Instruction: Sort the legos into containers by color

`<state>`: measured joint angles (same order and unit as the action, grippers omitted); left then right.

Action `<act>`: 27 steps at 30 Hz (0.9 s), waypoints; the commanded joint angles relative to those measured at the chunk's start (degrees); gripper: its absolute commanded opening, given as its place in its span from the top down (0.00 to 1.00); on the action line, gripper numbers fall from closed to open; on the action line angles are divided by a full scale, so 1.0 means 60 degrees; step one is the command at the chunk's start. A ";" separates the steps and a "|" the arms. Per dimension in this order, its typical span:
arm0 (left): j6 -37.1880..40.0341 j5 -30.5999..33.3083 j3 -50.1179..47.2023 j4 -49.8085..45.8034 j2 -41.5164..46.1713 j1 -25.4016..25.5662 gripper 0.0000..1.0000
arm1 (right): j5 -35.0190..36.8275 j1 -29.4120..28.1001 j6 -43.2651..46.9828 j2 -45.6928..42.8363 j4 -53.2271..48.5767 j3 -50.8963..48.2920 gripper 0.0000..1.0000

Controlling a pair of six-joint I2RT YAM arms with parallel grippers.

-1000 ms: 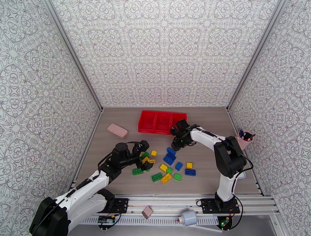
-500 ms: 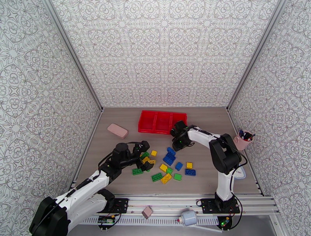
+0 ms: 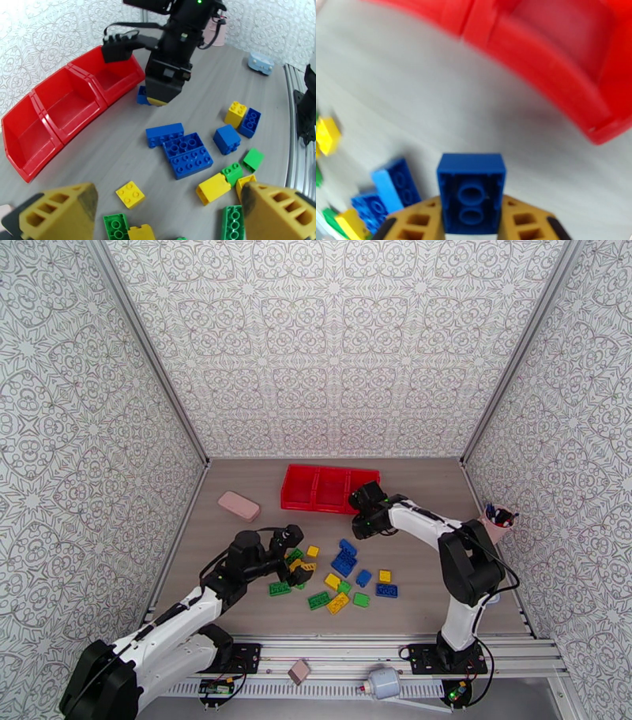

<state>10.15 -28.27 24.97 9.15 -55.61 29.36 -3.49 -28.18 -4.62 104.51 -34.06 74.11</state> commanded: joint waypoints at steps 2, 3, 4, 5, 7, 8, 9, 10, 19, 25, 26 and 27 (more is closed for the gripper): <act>-0.0968 0.0502 0.0141 0.0953 -0.0064 -0.0017 0.00 | 0.0757 -0.0008 -0.1014 -0.0510 0.1444 -0.0143 0.67; -0.1237 0.0706 0.0109 0.1155 -0.0122 0.0029 0.00 | 0.0975 0.0015 -0.1131 -0.0513 0.1621 -0.0108 0.68; -0.1547 0.1086 0.0089 0.1399 -0.0176 0.0109 0.00 | 0.1135 0.0065 -0.1262 -0.0503 0.1828 -0.0042 0.68; -0.1830 0.1360 0.0061 0.1631 -0.0246 0.0180 0.00 | 0.1266 0.0127 -0.1361 -0.0461 0.2020 0.0033 0.68; -0.2213 0.1699 -0.0004 0.2103 -0.0329 0.0245 0.00 | 0.1365 0.0287 -0.1543 -0.0277 0.2398 0.0233 0.68; -0.2337 0.1920 -0.0003 0.2239 -0.0367 0.0289 0.00 | 0.1363 0.0388 -0.1652 -0.0111 0.2502 0.0421 0.68; -0.2378 0.2064 0.0040 0.2239 -0.0418 0.0348 0.00 | 0.1323 0.0470 -0.1702 0.0056 0.2579 0.0598 0.68; -0.2357 0.2213 0.0109 0.2178 -0.0448 0.0408 0.00 | 0.1292 0.0554 -0.1723 0.0254 0.2653 0.0815 0.68; -0.2442 0.3125 0.0339 0.1613 -0.0399 0.0746 0.00 | 0.1254 0.0999 -0.1705 0.2177 0.2712 0.2693 0.65; -0.3043 0.3923 0.0767 0.0788 -0.0465 0.0804 0.00 | 0.1165 0.1021 -0.1520 0.1964 0.2680 0.2767 0.47; -0.3209 0.4133 0.0948 0.0446 -0.0517 0.0804 0.00 | 0.1156 0.1021 -0.1455 0.1803 0.2680 0.2678 0.45; -0.3331 0.4272 0.1141 0.0114 -0.0579 0.0804 0.00 | 0.1134 0.1021 -0.1354 0.1623 0.2647 0.2581 0.42</act>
<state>-6.35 -7.20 28.01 15.51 -58.30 33.76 3.68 -22.11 -13.72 117.56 -18.02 88.92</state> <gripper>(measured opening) 0.996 0.564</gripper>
